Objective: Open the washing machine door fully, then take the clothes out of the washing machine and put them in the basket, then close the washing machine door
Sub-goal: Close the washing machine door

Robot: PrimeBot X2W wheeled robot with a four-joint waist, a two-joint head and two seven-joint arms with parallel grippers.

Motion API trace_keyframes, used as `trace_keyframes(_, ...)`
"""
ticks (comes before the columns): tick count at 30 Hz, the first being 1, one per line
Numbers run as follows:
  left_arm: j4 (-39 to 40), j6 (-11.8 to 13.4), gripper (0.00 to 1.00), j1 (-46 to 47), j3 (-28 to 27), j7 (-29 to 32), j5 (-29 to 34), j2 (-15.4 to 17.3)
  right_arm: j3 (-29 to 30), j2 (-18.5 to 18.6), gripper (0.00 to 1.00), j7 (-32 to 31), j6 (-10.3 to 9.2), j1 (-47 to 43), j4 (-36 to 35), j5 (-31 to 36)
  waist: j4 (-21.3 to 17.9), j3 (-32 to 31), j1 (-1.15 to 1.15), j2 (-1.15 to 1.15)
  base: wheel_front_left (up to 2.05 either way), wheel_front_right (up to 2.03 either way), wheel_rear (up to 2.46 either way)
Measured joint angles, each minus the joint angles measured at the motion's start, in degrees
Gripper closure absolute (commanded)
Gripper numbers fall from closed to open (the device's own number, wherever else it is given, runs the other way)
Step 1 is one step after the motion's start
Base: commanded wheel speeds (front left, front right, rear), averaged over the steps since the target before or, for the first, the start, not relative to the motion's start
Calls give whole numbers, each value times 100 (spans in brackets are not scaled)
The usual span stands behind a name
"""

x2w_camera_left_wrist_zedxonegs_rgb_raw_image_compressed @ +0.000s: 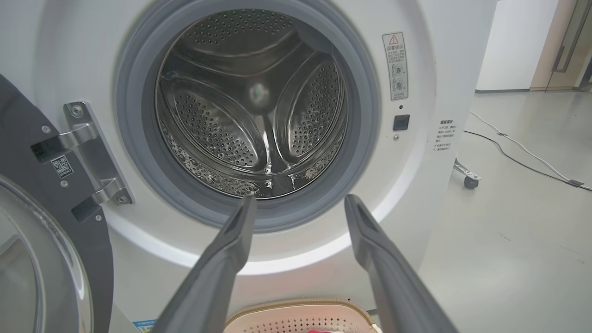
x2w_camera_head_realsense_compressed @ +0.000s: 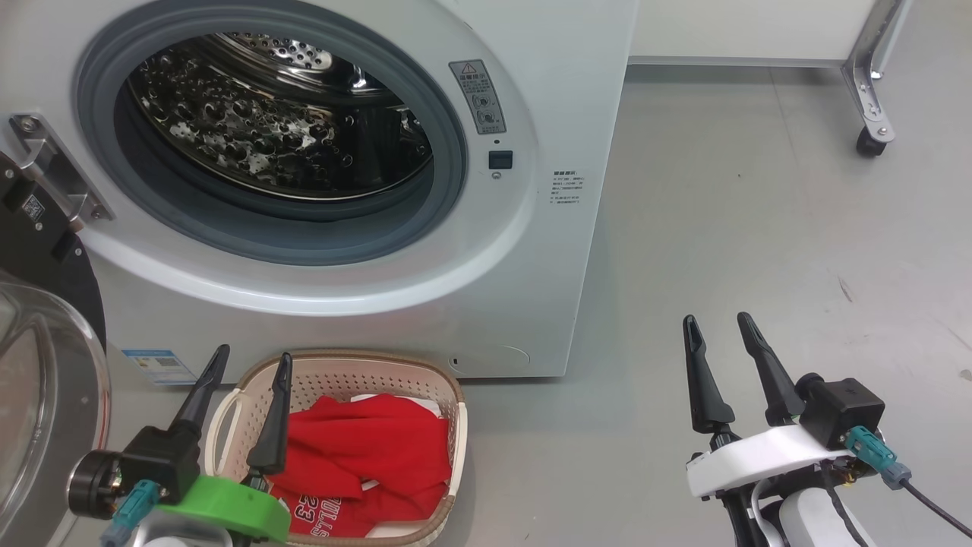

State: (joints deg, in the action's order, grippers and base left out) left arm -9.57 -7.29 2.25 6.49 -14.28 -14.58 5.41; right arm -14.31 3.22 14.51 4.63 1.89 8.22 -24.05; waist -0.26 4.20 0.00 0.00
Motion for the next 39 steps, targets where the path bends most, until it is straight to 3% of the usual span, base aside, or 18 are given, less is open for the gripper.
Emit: trace_keyframes(39, 140, 0, 0, -12, -47, 0, 8, -2, 8, -24, 0, 0, 0, 1, 0, 0, -1, 44, 0, 0, -84, 84, 0)
